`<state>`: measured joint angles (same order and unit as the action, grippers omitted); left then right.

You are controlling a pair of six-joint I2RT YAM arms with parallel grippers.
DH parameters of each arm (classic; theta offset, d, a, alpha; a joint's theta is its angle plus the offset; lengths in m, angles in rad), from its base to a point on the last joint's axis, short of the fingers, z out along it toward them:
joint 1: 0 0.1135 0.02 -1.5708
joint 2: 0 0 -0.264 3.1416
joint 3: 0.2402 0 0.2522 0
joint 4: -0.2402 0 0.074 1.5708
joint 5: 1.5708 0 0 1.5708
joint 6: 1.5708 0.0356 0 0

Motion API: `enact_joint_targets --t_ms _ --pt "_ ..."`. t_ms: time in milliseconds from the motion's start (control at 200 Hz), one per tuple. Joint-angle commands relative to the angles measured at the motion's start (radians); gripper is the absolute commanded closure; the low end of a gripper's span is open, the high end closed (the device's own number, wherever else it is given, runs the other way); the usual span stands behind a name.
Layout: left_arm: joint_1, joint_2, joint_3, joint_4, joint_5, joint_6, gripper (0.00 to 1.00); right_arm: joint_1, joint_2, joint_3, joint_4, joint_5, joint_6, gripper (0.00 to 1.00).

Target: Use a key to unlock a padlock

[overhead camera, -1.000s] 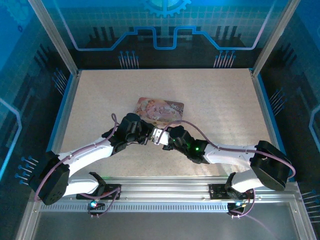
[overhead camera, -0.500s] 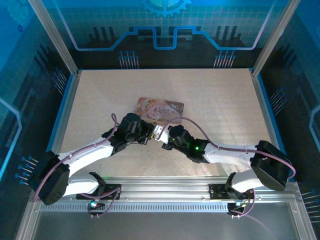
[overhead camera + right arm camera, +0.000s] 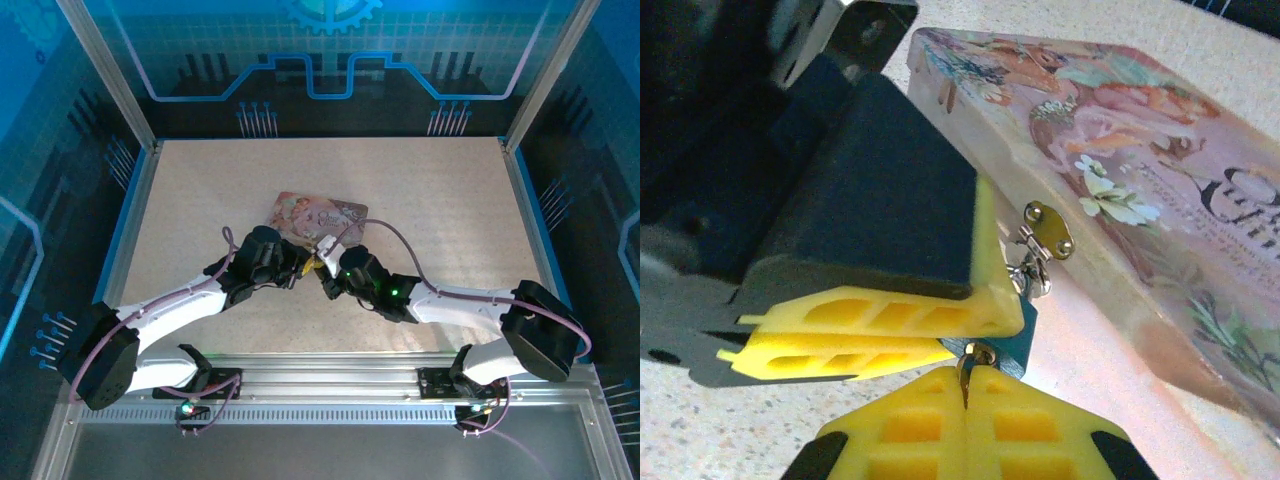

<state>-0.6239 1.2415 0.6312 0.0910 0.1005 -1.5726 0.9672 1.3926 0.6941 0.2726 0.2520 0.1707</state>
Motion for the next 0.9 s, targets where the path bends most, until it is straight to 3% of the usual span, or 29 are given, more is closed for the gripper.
enact_joint_targets --t_ms 0,460,895 --pt "-0.008 -0.019 0.013 0.069 0.027 -0.001 1.0 -0.014 0.019 0.025 0.046 -0.067 0.2 1.0" --pt "-0.013 -0.017 0.008 0.07 0.023 -0.001 1.0 -0.078 0.031 -0.011 0.068 -0.191 0.658 1.0" --pt "-0.016 -0.002 -0.013 0.088 0.017 -0.004 1.0 -0.085 0.064 -0.008 0.012 -0.179 0.635 1.0"
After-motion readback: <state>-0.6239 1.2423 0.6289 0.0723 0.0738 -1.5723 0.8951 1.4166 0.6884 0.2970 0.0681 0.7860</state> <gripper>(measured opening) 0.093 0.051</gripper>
